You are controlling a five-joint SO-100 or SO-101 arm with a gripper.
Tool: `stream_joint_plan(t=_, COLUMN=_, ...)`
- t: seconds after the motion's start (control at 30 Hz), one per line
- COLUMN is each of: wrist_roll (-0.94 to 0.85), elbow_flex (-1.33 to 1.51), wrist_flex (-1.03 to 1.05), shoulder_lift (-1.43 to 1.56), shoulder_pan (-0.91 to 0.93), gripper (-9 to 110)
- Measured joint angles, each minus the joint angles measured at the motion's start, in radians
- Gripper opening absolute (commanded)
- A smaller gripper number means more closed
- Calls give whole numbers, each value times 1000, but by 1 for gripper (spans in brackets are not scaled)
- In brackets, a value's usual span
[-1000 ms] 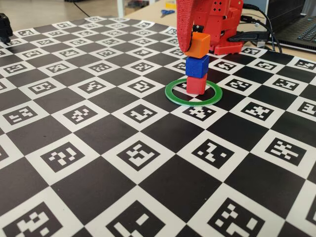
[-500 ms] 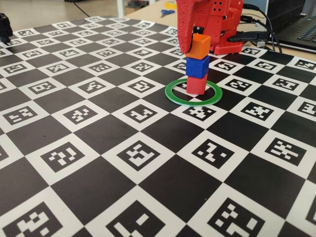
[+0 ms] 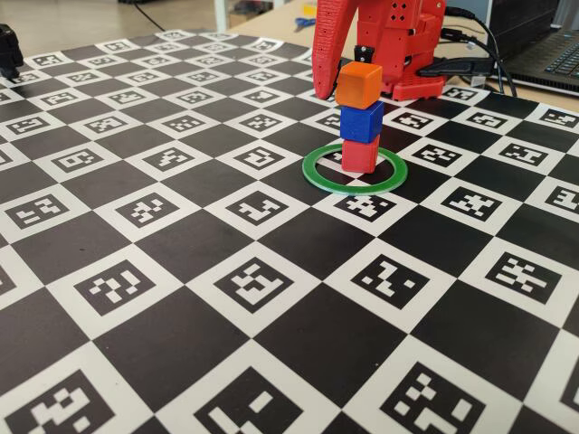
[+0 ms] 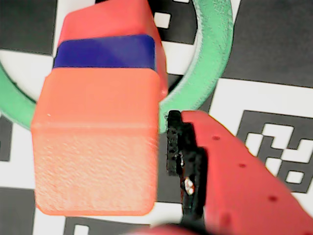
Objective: Grab the red cube then put it in the green circle then put the blue cube on top and finally the orange cube on top
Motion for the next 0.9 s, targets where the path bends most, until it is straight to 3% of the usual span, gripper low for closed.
stream_joint_plan(t=0.4, wrist_roll=-58, elbow_flex=8, wrist_flex=60, shoulder_lift=190, shoulder_pan=0, gripper=35)
stream_joint_plan(t=0.7, wrist_roll=-291, elbow_flex=201, wrist_flex=-26, shoulder_lift=486, shoulder_pan=153, gripper=15)
stream_joint_plan(t=0.9, wrist_roll=-511, elbow_flex=365, wrist_flex=-107, shoulder_lift=658, shoulder_pan=255, gripper=-5)
